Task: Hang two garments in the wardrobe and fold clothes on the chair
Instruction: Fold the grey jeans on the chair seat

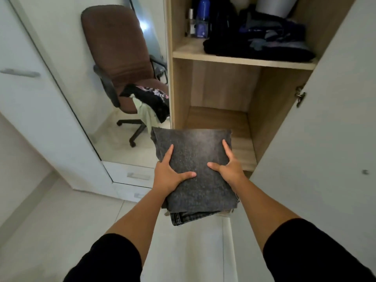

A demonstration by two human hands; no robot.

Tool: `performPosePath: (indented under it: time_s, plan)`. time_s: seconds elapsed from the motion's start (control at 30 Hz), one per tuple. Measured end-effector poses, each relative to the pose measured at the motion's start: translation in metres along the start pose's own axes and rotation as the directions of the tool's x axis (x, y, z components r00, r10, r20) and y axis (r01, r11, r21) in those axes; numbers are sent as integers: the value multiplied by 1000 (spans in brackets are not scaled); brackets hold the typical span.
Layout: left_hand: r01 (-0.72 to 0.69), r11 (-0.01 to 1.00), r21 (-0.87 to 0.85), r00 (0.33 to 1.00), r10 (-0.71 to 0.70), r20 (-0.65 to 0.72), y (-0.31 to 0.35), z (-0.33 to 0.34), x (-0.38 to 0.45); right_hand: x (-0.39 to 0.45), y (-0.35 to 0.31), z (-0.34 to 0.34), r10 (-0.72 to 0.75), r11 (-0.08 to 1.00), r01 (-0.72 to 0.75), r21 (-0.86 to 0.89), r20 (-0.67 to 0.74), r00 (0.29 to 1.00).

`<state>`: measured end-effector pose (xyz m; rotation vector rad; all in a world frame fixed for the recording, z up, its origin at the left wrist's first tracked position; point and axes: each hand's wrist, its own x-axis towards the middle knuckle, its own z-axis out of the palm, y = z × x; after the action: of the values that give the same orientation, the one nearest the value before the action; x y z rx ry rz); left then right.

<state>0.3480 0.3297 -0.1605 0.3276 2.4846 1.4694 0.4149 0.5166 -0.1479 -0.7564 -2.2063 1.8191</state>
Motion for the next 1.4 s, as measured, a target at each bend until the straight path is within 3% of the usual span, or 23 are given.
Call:
performPosePath:
  time_s: [0.3,0.73,1.0,1.4]
  plan:
    - [-189,980,56,978,183,105,-23,95,121,94,71,-38,-134,989,143,31,-194,972]
    - [-523,852,22,852,523,-4,-92,173,218,209,178,-37,-448,889,453,-68,-334,829]
    - [-446,895,9,893,445,67,-82,200,284,273,174,-51,-391,921,367,-134,-333,858]
    - [-245,966,81,955,226,190,-68,276,515,512,186,-71,-206,951,126,-282,-273,940]
